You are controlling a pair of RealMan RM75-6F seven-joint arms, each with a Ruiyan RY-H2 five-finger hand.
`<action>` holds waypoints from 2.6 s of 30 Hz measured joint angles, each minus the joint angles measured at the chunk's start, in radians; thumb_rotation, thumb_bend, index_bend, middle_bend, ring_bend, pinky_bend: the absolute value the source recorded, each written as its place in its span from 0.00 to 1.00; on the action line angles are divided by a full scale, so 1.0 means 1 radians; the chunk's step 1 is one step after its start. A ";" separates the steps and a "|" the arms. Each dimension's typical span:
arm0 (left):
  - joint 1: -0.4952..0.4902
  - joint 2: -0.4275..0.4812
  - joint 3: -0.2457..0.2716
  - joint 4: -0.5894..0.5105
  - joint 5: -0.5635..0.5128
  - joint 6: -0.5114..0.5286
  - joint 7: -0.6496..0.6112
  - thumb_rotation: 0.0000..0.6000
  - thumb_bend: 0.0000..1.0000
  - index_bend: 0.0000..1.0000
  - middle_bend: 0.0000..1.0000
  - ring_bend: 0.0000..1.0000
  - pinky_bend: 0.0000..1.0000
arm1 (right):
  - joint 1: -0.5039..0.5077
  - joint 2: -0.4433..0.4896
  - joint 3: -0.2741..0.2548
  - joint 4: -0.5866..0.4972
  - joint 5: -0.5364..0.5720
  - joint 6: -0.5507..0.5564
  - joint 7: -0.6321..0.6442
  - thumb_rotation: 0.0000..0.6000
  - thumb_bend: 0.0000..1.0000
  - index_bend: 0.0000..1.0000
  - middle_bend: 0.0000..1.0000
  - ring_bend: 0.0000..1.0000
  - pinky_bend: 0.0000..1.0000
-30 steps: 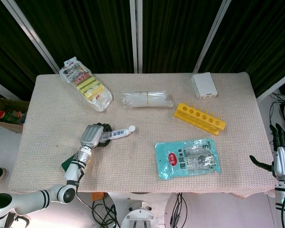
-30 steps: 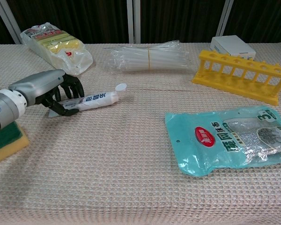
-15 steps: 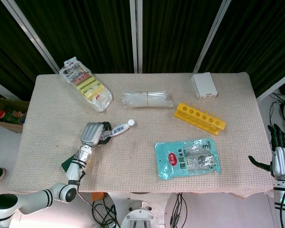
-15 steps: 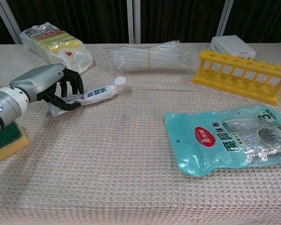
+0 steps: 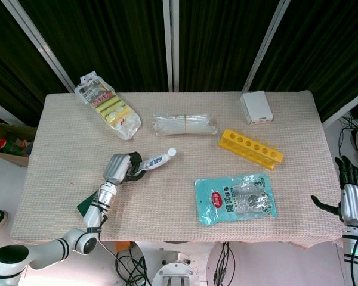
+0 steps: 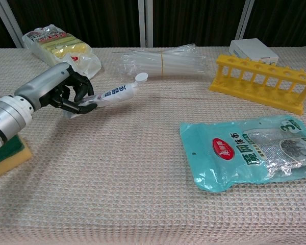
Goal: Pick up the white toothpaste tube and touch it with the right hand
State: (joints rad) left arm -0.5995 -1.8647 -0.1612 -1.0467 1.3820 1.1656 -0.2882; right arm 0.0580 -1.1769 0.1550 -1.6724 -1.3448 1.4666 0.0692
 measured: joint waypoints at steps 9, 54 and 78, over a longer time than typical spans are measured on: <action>0.015 -0.013 -0.006 -0.002 0.056 0.072 -0.217 1.00 0.49 0.83 0.95 0.79 0.82 | 0.021 -0.009 0.001 -0.027 -0.043 0.005 -0.028 1.00 0.02 0.00 0.00 0.00 0.00; -0.069 -0.075 -0.056 -0.104 0.131 0.147 -0.121 1.00 0.49 0.83 0.95 0.79 0.82 | 0.774 -0.296 0.306 -0.046 0.188 -0.675 0.362 0.33 0.00 0.00 0.00 0.00 0.00; -0.071 -0.062 -0.059 -0.141 0.131 0.161 -0.157 1.00 0.49 0.83 0.95 0.79 0.82 | 0.752 -0.294 0.252 0.035 0.089 -0.665 0.597 0.34 0.00 0.00 0.00 0.00 0.00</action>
State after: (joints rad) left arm -0.6709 -1.9262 -0.2198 -1.1878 1.5133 1.3261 -0.4447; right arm 0.8101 -1.4713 0.4074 -1.6377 -1.2554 0.8014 0.6660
